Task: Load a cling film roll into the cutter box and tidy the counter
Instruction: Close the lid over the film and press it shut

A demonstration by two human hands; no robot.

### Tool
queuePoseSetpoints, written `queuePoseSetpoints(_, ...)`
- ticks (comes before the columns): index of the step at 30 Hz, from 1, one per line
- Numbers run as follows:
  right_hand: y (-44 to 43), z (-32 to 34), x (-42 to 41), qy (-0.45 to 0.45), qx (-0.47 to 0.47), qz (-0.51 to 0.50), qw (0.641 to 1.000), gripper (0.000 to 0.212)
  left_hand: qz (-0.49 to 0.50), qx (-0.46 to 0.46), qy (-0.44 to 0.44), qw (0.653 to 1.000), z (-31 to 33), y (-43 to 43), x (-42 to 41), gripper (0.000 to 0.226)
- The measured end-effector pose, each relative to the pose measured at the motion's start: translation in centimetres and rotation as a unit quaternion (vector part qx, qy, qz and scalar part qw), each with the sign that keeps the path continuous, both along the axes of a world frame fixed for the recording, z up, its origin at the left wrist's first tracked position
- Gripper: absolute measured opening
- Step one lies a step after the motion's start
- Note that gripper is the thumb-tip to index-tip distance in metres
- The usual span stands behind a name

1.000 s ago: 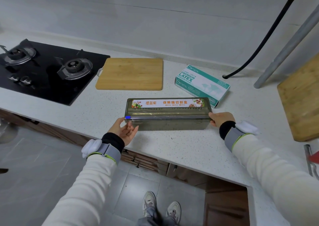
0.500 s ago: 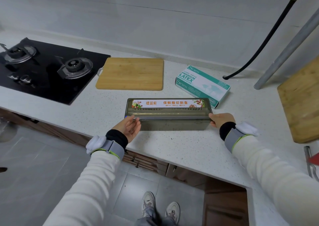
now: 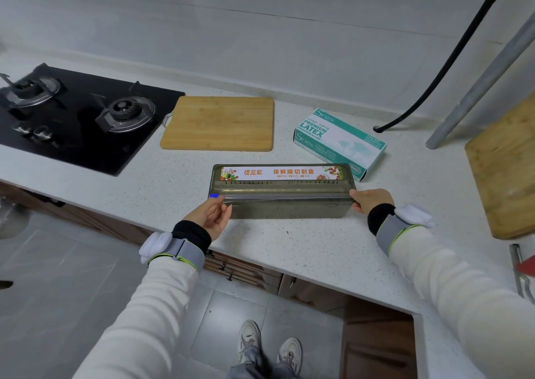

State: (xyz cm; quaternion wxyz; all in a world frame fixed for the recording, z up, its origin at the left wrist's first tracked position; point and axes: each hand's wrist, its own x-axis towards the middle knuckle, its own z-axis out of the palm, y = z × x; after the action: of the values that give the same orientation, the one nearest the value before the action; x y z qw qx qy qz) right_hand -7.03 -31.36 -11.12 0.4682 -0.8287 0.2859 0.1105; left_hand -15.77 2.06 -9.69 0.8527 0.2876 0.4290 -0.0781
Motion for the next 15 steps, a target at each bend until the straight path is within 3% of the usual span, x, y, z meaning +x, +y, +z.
queuePoseSetpoints(9, 0.08, 0.25, -0.12, 0.001, 0.001, -0.007, 1.0, 0.034, 0.013, 0.002, 0.01, 1.0, 0.43, -0.01, -0.55, 0.002)
queuePoseSetpoints(15, 0.12, 0.52, -0.11, 0.009, -0.007, 0.0, 1.0, 0.038, -0.012, 0.021, 0.022, 0.999, 0.33, 0.22, -0.82, 0.014)
